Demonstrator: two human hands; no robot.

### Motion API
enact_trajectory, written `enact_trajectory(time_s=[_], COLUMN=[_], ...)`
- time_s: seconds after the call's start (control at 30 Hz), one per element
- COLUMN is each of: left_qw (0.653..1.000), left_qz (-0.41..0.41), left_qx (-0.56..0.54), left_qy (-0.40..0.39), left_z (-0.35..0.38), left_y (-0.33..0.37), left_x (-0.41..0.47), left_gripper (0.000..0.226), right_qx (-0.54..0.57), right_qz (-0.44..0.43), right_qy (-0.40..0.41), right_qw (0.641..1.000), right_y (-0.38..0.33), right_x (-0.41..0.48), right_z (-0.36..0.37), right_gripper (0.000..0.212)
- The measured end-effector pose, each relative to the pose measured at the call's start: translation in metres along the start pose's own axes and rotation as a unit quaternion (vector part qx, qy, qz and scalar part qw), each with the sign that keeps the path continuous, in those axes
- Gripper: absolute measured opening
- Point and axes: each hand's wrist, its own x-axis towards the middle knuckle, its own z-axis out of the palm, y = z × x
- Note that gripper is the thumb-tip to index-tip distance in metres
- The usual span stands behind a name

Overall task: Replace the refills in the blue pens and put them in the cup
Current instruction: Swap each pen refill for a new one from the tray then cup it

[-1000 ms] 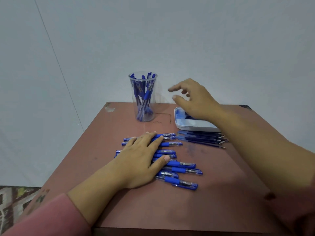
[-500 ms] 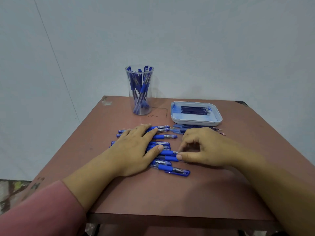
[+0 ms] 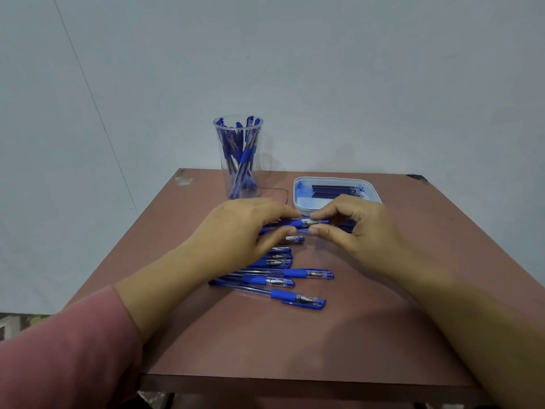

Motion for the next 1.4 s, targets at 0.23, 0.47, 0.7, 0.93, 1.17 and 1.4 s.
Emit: enact_trajectory(time_s=[0.23, 0.47, 0.7, 0.93, 1.17, 1.4], left_qw=[0.998, 0.995, 0.984, 0.981, 0.983, 0.991], left_qz=[0.03, -0.022, -0.058, -0.056, -0.095, -0.074], left_qx=[-0.047, -0.092, -0.163, -0.184, -0.155, -0.111], left_qy=[0.039, 0.045, 0.035, 0.001, 0.007, 0.023], left_z=[0.01, 0.011, 0.012, 0.008, 0.005, 0.007], left_y=[-0.007, -0.01, -0.009, -0.008, -0.024, -0.027], left_x=[0.013, 0.009, 0.008, 0.005, 0.001, 0.001], left_gripper=[0.033, 0.017, 0.013, 0.016, 0.021, 0.019], right_qx=[-0.025, -0.04, -0.073, -0.115, -0.119, -0.166], right_qz=[-0.036, -0.043, -0.105, -0.133, -0.03, 0.021], right_qy=[0.039, 0.028, 0.041, 0.043, 0.003, -0.187], right_qw=[0.998, 0.998, 0.991, 0.984, 0.992, 0.968], right_y=[0.01, 0.007, 0.008, 0.007, 0.02, 0.027], right_x=[0.004, 0.009, 0.011, 0.012, 0.007, 0.008], right_z=[0.001, 0.006, 0.004, 0.003, -0.017, -0.011], right_gripper=[0.015, 0.017, 0.012, 0.011, 0.015, 0.024])
